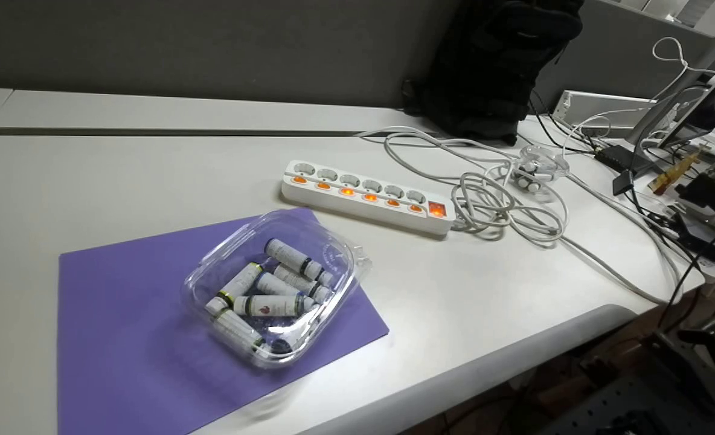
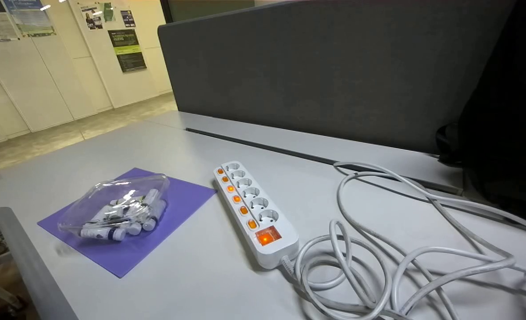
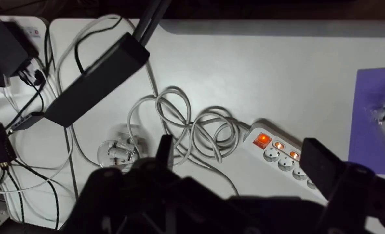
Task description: Turn off the middle switch on the extension cord
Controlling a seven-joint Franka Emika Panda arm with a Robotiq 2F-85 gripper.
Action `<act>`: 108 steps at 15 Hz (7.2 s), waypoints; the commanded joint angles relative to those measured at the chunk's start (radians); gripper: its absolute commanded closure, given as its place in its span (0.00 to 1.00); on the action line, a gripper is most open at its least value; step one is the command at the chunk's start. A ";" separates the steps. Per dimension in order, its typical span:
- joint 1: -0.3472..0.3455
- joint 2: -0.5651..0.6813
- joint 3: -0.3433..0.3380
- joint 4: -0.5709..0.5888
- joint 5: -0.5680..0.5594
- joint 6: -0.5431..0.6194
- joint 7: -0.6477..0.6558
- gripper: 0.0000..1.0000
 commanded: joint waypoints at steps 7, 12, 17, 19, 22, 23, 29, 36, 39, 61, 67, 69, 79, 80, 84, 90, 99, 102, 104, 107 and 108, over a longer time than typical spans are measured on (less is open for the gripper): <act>0.030 0.289 -0.026 -0.109 0.159 0.443 0.059 0.00; 0.086 0.500 0.031 -0.047 0.271 0.547 0.097 0.00; 0.093 0.533 0.059 -0.070 0.261 0.577 0.088 0.00; 0.087 0.526 0.052 -0.072 0.261 0.576 0.083 0.00; 0.084 0.513 0.051 -0.072 0.261 0.575 0.078 0.00; 0.084 0.513 0.051 -0.072 0.261 0.575 0.078 0.00; 0.091 0.731 0.070 -0.004 0.342 0.866 0.260 0.00; 0.136 0.979 0.083 0.118 0.337 0.995 0.326 0.40; 0.159 1.024 0.076 0.162 0.344 0.939 0.358 0.62; 0.152 1.121 0.126 0.207 0.442 0.891 0.352 1.00; 0.147 1.140 0.137 0.210 0.467 0.906 0.350 1.00; 0.145 1.147 0.136 0.214 0.478 0.906 0.354 1.00; 0.133 1.190 0.142 0.234 0.504 0.902 0.346 1.00; 0.134 1.188 0.145 0.234 0.502 0.906 0.343 1.00; 0.140 1.169 0.150 0.225 0.499 0.935 0.338 1.00; 0.146 1.174 0.145 0.224 0.490 0.937 0.341 0.99; 0.130 1.197 0.161 0.232 0.509 0.945 0.328 1.00; 0.109 1.204 0.177 0.239 0.534 0.936 0.314 1.00; 0.079 1.212 0.201 0.249 0.571 0.915 0.292 1.00; 0.006 1.229 0.258 0.271 0.664 0.873 0.225 1.00; -0.014 1.235 0.270 0.279 0.693 0.856 0.203 1.00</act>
